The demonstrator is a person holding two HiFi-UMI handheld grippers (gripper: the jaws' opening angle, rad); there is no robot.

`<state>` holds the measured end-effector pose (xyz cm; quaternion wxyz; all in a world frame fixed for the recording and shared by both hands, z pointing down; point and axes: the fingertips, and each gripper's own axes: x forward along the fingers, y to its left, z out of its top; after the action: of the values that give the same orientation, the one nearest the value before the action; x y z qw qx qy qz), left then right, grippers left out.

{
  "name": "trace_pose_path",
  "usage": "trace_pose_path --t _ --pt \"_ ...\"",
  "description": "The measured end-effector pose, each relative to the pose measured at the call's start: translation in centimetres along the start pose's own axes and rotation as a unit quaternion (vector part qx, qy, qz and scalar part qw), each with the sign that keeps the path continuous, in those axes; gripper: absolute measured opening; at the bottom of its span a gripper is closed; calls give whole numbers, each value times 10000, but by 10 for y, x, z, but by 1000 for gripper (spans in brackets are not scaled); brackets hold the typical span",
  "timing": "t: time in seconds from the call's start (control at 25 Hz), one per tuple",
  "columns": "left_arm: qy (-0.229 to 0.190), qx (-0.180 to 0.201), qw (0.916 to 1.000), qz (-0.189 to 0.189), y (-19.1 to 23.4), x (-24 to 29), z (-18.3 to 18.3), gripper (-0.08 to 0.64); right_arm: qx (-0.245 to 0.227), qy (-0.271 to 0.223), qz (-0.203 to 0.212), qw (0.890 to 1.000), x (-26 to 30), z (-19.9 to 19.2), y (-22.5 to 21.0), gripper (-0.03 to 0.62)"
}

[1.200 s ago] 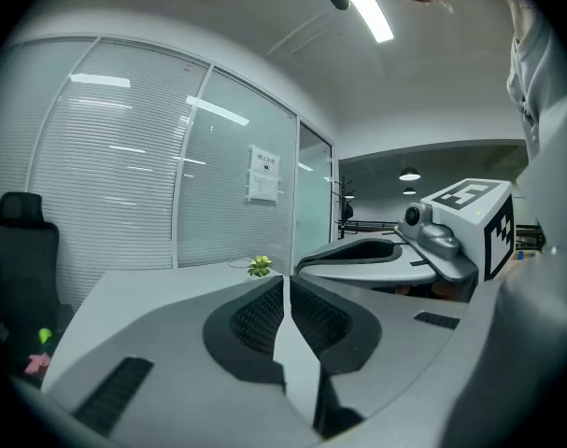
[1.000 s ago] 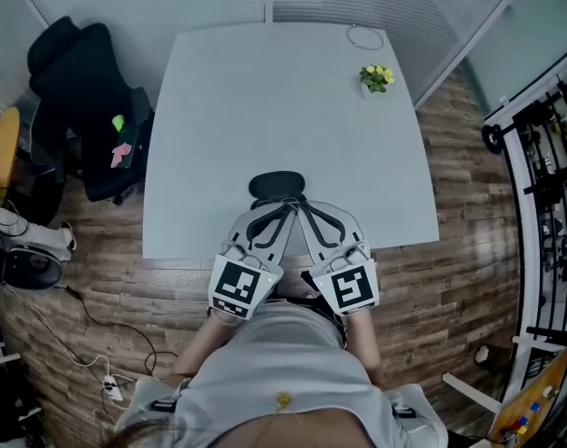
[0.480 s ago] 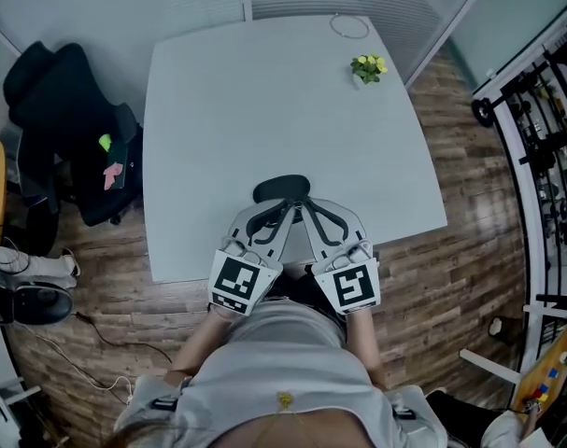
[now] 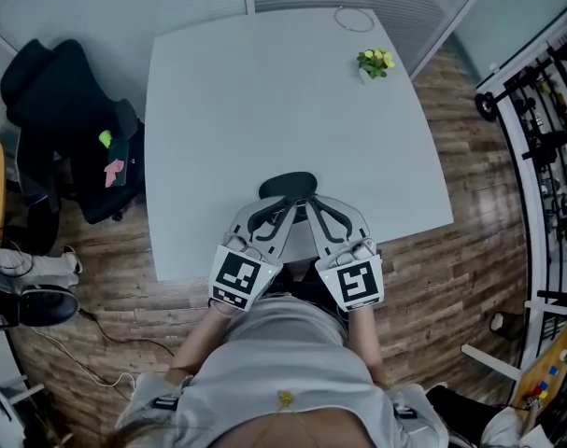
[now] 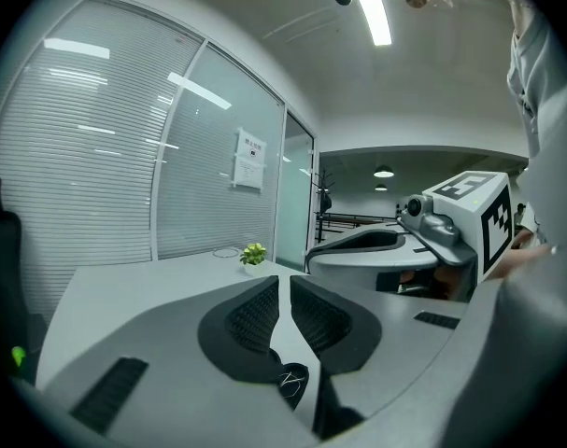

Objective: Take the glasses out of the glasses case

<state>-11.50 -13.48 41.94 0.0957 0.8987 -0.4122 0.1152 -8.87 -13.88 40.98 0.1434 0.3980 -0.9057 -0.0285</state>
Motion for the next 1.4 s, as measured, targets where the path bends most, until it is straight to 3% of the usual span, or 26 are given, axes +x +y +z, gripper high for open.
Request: trace_pose_path --t 0.64,1.04,1.4 --pt "797 -53 9968 -16 17 33 -50 43 259 323 237 9989 15 -26 -16 20" --pt "1524 -125 9880 -204 20 49 -109 71 233 675 80 9974 5 -46 -30 20" --pt "2215 122 9741 -437 20 66 -159 71 289 755 -77 9967 -7 -51 -46 20"
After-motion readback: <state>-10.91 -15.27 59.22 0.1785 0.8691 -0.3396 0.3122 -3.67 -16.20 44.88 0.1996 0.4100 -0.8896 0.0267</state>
